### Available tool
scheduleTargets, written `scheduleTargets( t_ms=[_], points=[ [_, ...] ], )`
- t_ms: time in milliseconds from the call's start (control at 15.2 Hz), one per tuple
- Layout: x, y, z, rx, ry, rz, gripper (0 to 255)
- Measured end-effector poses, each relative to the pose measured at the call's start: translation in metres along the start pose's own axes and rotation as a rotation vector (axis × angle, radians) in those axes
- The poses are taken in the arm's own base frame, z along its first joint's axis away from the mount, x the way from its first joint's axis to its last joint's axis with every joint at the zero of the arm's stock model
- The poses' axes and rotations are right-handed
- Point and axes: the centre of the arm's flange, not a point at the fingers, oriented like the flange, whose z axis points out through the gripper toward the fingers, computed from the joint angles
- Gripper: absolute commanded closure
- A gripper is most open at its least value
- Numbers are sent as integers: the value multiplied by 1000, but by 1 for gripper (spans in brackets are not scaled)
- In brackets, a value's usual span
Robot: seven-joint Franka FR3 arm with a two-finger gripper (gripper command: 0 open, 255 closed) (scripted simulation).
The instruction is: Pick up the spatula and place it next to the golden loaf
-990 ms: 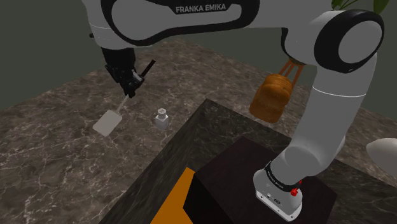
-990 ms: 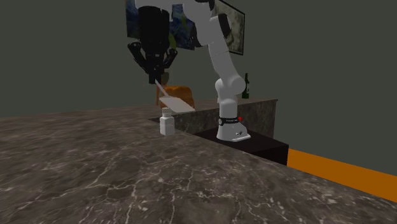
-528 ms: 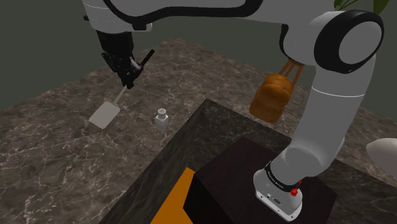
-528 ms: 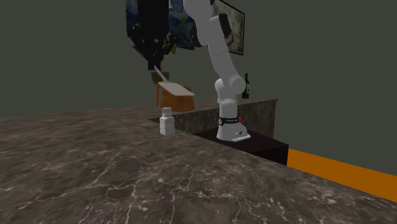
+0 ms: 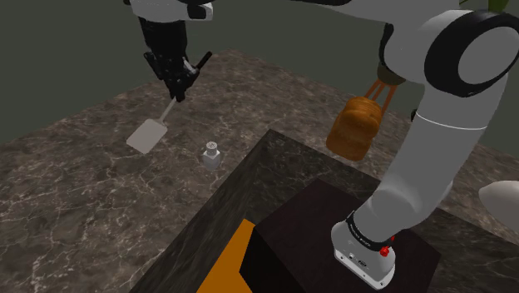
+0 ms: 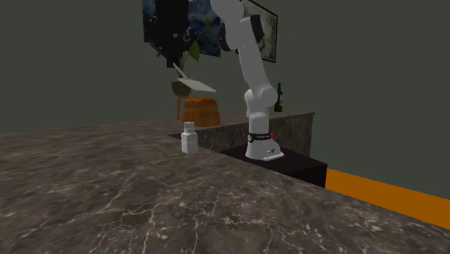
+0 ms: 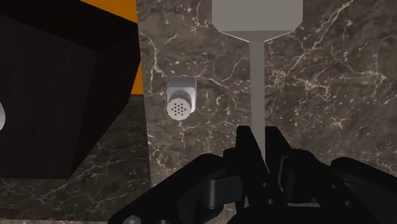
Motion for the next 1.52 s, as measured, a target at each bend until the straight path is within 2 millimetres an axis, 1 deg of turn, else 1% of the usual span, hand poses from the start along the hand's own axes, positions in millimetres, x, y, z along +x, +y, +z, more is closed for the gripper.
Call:
scheduleTargets(
  t_ms=[198,264,330,594,726,792,924,1122,1386,1518],
  points=[
    [35,7,1,1,-1,-2,255],
    [49,13,5,0,1,0,255],
    [59,16,6,0,0,-1,255],
    [111,36,11,-1,1,2,255],
    [135,44,8,-1,0,2,255],
    [148,49,12,-1,0,2,255],
    [173,57,11,-1,0,2,255],
    [209,70,17,-1,-1,1,255],
    [259,87,16,0,-1,1,255],
    [283,96,21,-1,-1,1,255]
  ],
)
